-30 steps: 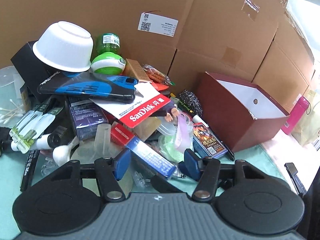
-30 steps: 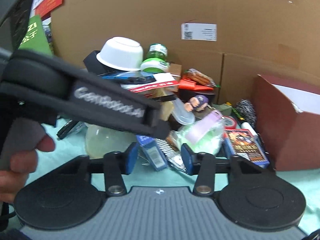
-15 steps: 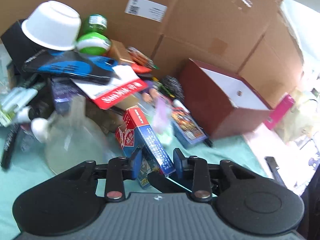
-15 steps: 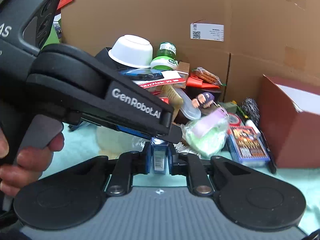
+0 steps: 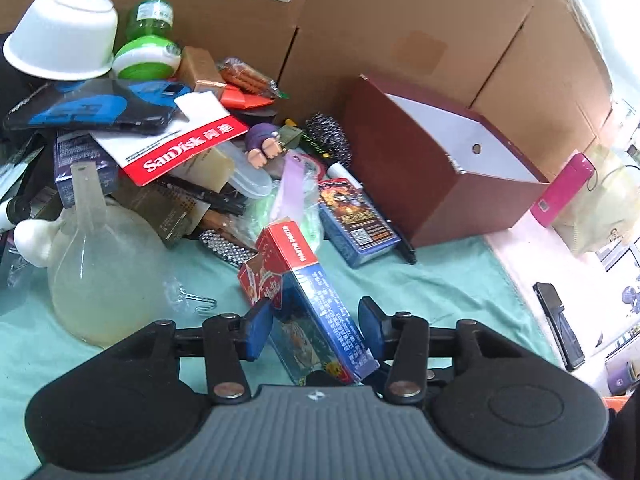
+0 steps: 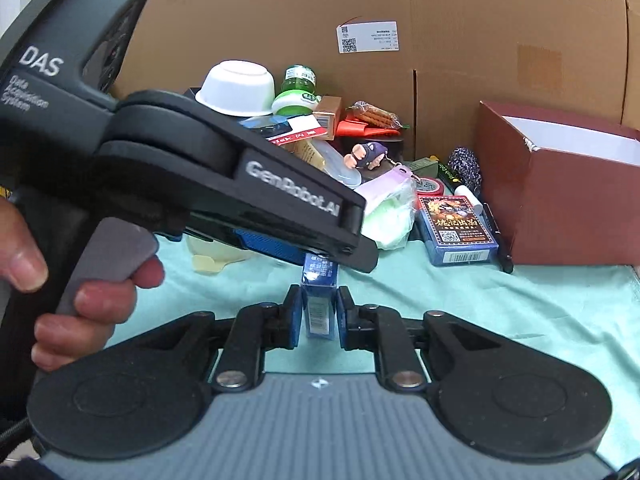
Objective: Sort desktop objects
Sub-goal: 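Grasp the blue-and-red toothpaste box with both tools and lift it, then carry the toothpaste box into the maroon box and open both tools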
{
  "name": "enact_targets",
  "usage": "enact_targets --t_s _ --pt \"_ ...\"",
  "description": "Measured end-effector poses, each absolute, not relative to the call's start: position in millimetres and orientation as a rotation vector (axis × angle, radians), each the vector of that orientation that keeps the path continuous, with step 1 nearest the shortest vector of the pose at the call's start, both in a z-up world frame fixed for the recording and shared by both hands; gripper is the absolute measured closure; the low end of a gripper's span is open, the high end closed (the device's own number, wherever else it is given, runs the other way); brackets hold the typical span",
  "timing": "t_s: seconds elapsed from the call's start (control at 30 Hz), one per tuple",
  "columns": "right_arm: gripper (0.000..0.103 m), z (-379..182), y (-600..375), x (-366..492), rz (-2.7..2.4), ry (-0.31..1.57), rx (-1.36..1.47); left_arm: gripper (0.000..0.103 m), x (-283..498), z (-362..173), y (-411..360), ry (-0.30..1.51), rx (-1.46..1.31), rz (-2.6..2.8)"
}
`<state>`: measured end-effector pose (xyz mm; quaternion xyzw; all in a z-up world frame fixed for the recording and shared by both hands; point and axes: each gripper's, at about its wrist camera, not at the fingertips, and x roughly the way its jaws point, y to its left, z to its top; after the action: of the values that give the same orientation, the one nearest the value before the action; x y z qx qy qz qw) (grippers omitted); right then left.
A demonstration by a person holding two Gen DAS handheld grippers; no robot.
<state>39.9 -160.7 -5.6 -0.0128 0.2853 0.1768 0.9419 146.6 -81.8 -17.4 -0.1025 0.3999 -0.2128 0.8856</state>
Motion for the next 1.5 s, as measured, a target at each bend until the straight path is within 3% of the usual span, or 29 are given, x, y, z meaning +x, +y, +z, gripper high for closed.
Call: enact_targets --t_s 0.3,0.83,1.1,1.5 --pt "0.084 -6 -155 47 0.375 0.583 -0.033 0.065 143 -12 -80 0.819 -0.224 -0.443" --pt "0.084 78 -222 45 0.230 0.306 -0.073 0.065 157 85 -171 0.516 -0.122 -0.606" --pt "0.084 97 -289 88 0.117 0.284 -0.122 0.066 220 101 -243 0.571 -0.190 -0.697" --pt "0.084 62 -358 165 0.114 0.448 -0.102 0.065 296 57 -319 0.735 -0.142 -0.700"
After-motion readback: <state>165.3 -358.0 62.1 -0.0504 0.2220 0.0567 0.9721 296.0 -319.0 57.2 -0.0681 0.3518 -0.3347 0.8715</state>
